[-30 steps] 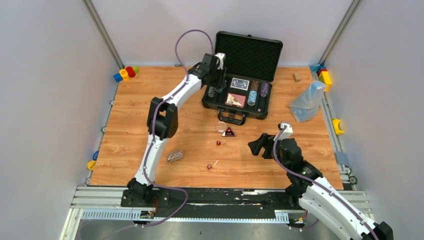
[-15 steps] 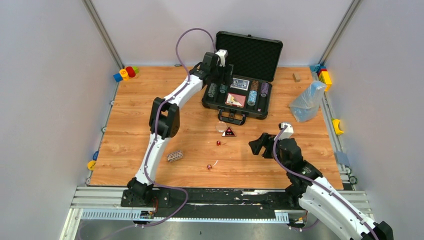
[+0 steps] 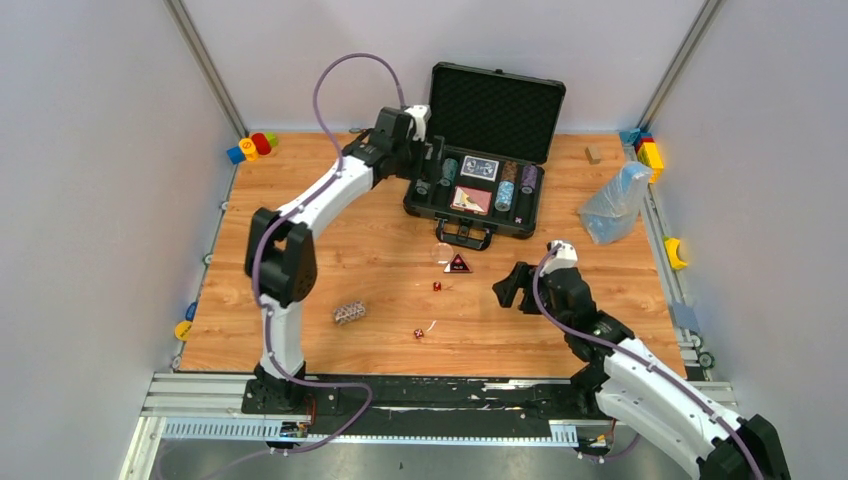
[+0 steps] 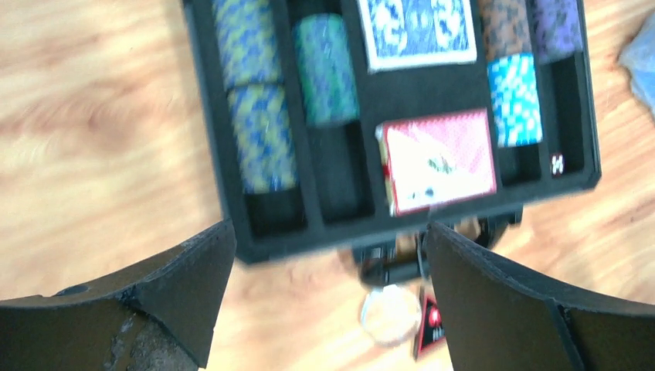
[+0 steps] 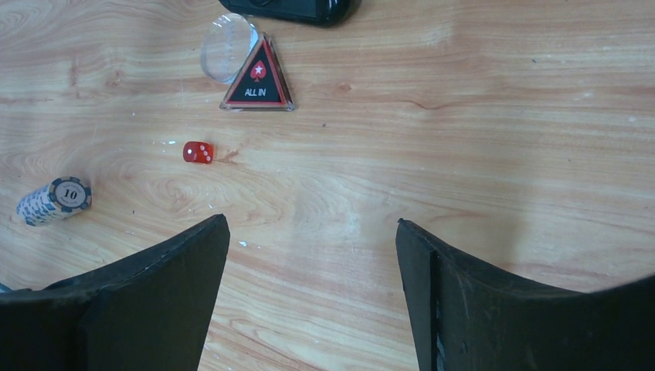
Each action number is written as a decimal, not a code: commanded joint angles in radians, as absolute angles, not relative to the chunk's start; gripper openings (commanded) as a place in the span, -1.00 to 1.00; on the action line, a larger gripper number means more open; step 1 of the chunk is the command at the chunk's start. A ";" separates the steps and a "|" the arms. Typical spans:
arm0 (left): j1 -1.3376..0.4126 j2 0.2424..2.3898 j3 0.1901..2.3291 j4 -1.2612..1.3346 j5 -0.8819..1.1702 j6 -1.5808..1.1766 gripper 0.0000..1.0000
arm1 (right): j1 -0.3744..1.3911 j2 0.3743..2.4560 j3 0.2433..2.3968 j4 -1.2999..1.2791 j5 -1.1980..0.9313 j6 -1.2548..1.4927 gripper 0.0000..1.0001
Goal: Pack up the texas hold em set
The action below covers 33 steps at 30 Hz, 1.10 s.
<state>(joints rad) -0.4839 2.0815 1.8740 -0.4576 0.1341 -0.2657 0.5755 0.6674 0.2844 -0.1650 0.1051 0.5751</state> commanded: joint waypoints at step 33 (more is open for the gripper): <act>-0.651 1.747 1.174 -1.034 -0.132 0.114 0.86 | 0.580 0.440 0.287 -0.145 -0.037 0.591 0.56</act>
